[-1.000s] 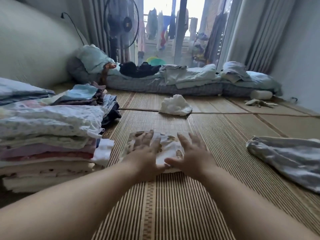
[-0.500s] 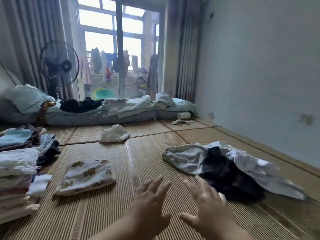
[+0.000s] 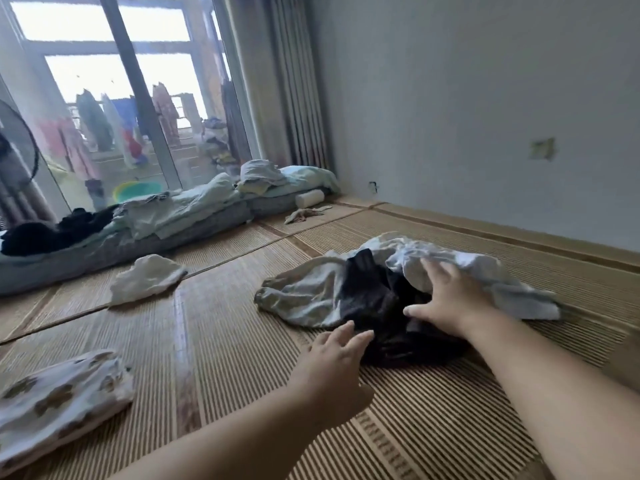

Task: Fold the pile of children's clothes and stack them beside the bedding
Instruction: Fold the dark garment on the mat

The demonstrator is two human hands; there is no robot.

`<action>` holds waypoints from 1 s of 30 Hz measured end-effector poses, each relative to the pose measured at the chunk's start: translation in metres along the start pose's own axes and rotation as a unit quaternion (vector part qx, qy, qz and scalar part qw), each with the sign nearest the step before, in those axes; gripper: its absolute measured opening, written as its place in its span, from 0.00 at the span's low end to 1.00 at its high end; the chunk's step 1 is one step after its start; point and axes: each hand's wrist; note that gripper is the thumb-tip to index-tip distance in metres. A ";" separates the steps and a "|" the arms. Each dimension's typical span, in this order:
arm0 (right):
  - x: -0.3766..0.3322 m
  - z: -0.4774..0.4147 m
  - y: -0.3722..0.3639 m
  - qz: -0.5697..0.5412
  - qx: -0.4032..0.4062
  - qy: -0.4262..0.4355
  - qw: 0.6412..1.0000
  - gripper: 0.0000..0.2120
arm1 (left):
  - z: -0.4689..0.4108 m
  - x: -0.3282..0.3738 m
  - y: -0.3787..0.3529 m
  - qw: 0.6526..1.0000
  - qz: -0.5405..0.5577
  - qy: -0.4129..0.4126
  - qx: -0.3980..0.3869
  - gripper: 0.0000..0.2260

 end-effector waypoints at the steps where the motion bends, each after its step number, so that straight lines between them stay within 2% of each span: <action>1: 0.005 -0.012 -0.003 -0.017 -0.005 -0.006 1.000 0.50 | -0.012 -0.001 -0.003 1.000 0.000 -0.001 -0.006 0.38; 4: 0.012 -0.041 -0.022 -0.030 -0.019 -0.012 0.999 0.50 | -0.052 -0.003 -0.014 1.000 0.013 0.013 -0.015 0.39; 7: 0.008 -0.055 -0.037 -0.006 0.003 -0.051 0.999 0.44 | -0.083 -0.001 -0.019 0.985 0.155 0.076 -0.001 0.43; 9: 0.007 -0.060 -0.038 0.007 0.054 -0.073 0.996 0.32 | -0.098 0.000 -0.021 0.945 0.297 0.134 0.040 0.47; 11: 0.006 -0.061 -0.033 -0.029 0.081 -0.074 0.994 0.18 | -0.104 0.002 -0.023 0.925 0.331 0.174 0.067 0.44; 14: 0.001 -0.059 -0.016 -0.111 0.069 -0.062 0.989 0.19 | -0.099 0.001 -0.018 0.942 0.280 0.176 0.060 0.21; 17: -0.011 -0.045 0.010 -0.230 0.077 -0.046 0.969 0.19 | -0.079 -0.011 0.008 0.927 0.334 0.147 0.086 0.08; 20: -0.025 -0.025 0.047 -0.326 0.086 0.006 0.941 0.14 | -0.049 -0.023 0.046 0.897 0.400 0.131 0.136 0.06; 24: -0.076 0.025 0.116 -0.377 0.068 0.059 0.922 0.11 | 0.024 -0.043 0.105 0.847 0.476 0.124 0.201 0.07; 27: -0.121 0.068 0.155 -0.514 0.033 0.077 0.854 0.11 | 0.089 -0.063 0.145 0.832 0.485 0.126 0.237 0.09; 30: -0.169 0.116 0.178 -0.552 -0.040 0.112 0.825 0.14 | 0.165 -0.088 0.175 0.825 0.468 0.144 0.282 0.09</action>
Point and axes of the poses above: each hand's wrist, its own z-axis away from the middle knuckle, its own y-axis out of the back of the hand, x = y × z, and after that the axes turned 5 degrees about -x, right-handed
